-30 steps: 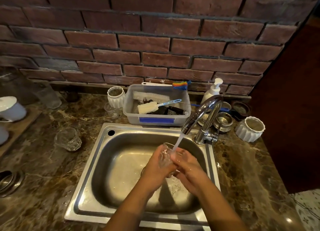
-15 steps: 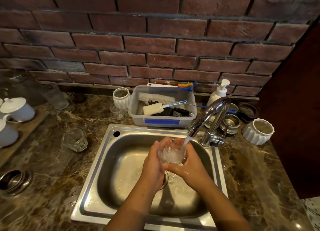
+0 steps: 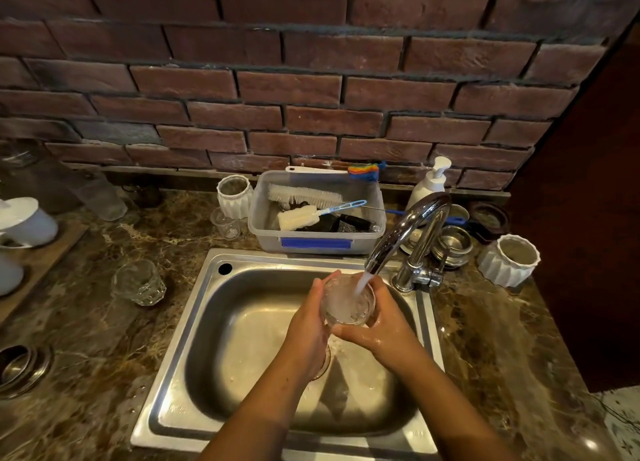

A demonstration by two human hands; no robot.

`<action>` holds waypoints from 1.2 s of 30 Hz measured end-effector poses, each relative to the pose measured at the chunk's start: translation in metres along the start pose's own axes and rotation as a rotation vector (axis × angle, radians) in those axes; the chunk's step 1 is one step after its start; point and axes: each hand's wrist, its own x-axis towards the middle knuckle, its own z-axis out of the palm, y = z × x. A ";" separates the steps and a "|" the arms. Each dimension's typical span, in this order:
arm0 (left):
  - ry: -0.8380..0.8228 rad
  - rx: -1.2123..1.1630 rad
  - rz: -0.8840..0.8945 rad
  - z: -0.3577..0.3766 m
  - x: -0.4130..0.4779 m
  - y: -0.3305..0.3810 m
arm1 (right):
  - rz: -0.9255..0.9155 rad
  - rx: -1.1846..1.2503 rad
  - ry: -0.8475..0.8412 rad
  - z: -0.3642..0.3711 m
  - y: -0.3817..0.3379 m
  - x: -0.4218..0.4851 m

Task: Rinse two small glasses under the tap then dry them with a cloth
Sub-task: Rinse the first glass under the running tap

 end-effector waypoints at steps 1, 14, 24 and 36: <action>0.009 -0.004 -0.002 -0.001 0.001 0.000 | 0.004 -0.005 -0.021 0.000 0.000 0.000; 0.031 0.060 0.031 -0.001 0.011 -0.001 | 0.021 -0.006 -0.006 0.001 0.004 0.004; 0.052 0.055 0.045 0.000 0.006 -0.001 | 0.020 -0.022 -0.033 -0.002 0.011 0.001; 0.063 0.093 0.045 -0.002 0.002 -0.004 | 0.025 0.057 -0.049 0.002 0.011 0.001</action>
